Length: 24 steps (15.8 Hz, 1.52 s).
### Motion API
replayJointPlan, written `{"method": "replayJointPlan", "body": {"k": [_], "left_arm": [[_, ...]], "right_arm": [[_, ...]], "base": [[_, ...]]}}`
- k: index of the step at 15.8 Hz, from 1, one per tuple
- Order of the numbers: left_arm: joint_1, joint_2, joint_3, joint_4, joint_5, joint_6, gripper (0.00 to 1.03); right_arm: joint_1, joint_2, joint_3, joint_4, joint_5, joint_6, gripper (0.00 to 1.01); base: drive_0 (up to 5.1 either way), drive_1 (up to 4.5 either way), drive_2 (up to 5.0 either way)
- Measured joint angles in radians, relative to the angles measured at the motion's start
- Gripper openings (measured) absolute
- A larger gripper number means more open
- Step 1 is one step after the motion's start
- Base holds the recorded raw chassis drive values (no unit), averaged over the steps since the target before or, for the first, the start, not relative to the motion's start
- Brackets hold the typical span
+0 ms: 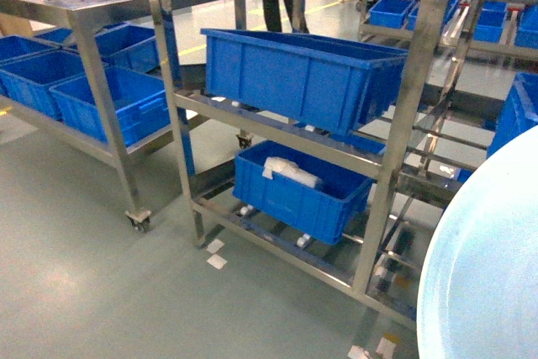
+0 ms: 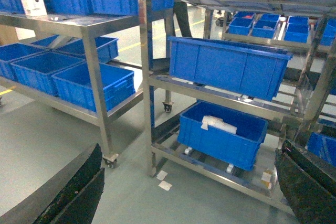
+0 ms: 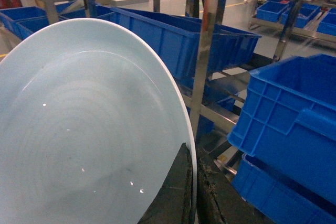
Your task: Place blue tray on left shelf second layer neatly
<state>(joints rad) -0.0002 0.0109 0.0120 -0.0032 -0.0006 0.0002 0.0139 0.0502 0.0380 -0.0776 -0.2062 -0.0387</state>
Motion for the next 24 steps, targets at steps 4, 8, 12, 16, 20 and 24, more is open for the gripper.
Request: {"method": "replayJointPlan", "body": {"k": [4,8,12,16,20,24], "left_arm": [[0.000,0.000,0.000,0.000,0.000,0.000,0.98],[0.000,0.000,0.000,0.000,0.000,0.000,0.98],[0.000,0.000,0.000,0.000,0.000,0.000,0.98],[0.000,0.000,0.000,0.000,0.000,0.000,0.98],[0.000,0.000,0.000,0.000,0.000,0.000,0.98],[0.000,0.000,0.000,0.000,0.000,0.000,0.98]], "right_arm": [[0.000,0.000,0.000,0.000,0.001,0.000,0.02],[0.000,0.000,0.000,0.000,0.001,0.000,0.02],[0.000,0.000,0.000,0.000,0.001,0.000,0.02],[0.000,0.000,0.000,0.000,0.001,0.000,0.02],[0.000,0.000,0.000,0.000,0.001,0.000,0.02],[0.000,0.000,0.000,0.000,0.001,0.000,0.02]], "base": [[-1.6,-0.84,-2.3],[-1.6,-1.61,-1.6],[-1.6,-1.62,-1.6],[-1.6,-1.57,-1.6],[-1.5,-1.54,-1.5],[-1.5,-1.53,-1.5]]}}
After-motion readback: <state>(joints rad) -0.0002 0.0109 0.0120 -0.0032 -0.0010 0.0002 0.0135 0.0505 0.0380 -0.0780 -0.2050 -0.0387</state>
